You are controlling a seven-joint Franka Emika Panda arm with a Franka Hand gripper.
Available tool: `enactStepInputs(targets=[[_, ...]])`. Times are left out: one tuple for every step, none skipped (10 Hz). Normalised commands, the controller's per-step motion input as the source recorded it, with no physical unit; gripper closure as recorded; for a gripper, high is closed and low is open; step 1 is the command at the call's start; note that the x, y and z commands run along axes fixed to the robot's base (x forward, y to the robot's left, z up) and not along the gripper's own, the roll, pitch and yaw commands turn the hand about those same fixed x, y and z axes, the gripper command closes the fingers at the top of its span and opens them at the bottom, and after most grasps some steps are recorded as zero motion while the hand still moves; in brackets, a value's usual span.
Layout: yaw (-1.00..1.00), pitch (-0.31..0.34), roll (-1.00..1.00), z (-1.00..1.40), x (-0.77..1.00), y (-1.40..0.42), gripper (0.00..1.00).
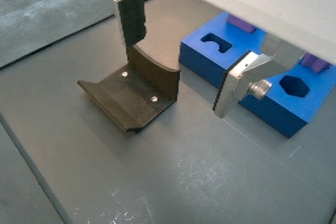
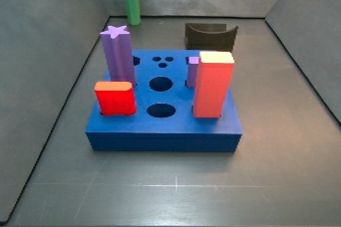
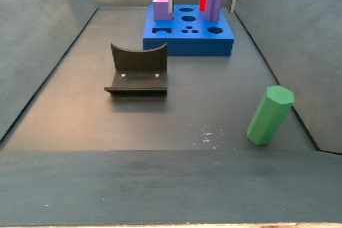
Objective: Pick up the hexagon object. Move up. Move to above the board. Insert the hexagon object.
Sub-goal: Pick up the hexagon object.
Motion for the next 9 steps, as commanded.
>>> enactStepInputs(targets=[[0.48, 0.0, 0.0, -0.35, -0.24, 0.61, 0.0], [0.37, -0.103, 0.07, -0.56, -0.45, 0.66, 0.0], [0.25, -0.124, 0.06, -0.63, -0.55, 0.74, 0.0], [0.11, -0.136, 0.01, -0.63, -0.8, 0.81, 0.0], [0.09, -0.137, 0.01, -0.64, -0.89, 0.79, 0.0], [0.11, -0.107, 0.03, -0.61, -0.9, 0.71, 0.0], [0.15, -0.063, 0.0, -0.46, -0.84, 0.64, 0.0], [0.23, -0.1, -0.04, -0.27, -0.57, 0.47, 0.0], [0.34, -0.051, -0.02, -0.25, -0.21, 0.39, 0.0]])
